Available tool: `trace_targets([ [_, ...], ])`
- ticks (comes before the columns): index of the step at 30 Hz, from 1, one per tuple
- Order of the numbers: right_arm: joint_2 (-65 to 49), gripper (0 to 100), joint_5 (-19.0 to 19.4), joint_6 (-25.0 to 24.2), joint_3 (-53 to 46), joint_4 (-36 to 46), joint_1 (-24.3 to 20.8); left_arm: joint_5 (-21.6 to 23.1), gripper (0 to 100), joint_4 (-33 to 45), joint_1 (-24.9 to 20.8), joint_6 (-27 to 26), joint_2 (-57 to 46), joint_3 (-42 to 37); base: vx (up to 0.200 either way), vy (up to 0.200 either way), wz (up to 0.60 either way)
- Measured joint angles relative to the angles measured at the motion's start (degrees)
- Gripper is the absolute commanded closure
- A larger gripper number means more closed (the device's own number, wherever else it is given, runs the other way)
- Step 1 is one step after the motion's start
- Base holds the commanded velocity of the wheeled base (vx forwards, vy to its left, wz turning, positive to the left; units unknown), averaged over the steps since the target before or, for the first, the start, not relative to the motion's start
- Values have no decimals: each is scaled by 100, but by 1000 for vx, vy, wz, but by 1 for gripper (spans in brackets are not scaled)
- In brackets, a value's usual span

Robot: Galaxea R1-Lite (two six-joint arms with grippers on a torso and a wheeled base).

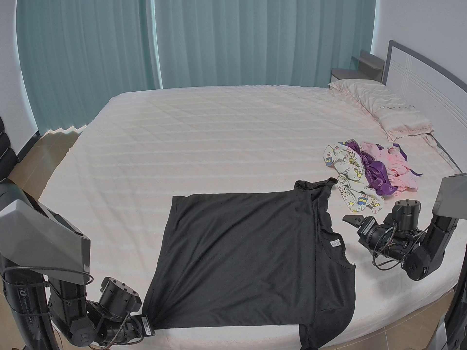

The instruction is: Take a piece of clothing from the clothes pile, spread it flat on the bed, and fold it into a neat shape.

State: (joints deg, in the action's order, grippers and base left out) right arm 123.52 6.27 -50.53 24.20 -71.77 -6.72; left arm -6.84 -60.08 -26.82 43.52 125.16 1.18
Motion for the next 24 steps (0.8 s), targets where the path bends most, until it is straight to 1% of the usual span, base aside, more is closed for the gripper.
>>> trace_targets([
  [3, -12, 0, 2, 6, -11, 4, 2, -24, 100, 422, -11, -110, -118, -11, 0, 0, 0],
  [11, -22, 0, 11, 52, -52, 9, -2, -30, 100, 1013, -90, -280, -510, -20, 0, 0, 0],
  [12, -20, 0, 11, 56, -55, 11, -2, -29, 0, 1029, -121, -288, -527, -17, 0, 0, 0],
  [19, -17, 0, 11, 72, -69, 22, -2, -30, 0, 1284, -226, -315, -581, -22, 0, 0, 0],
  [24, -22, 0, 7, 85, -74, 33, -2, -33, 0, 1198, -206, -332, -664, -17, 0, 0, 0],
])
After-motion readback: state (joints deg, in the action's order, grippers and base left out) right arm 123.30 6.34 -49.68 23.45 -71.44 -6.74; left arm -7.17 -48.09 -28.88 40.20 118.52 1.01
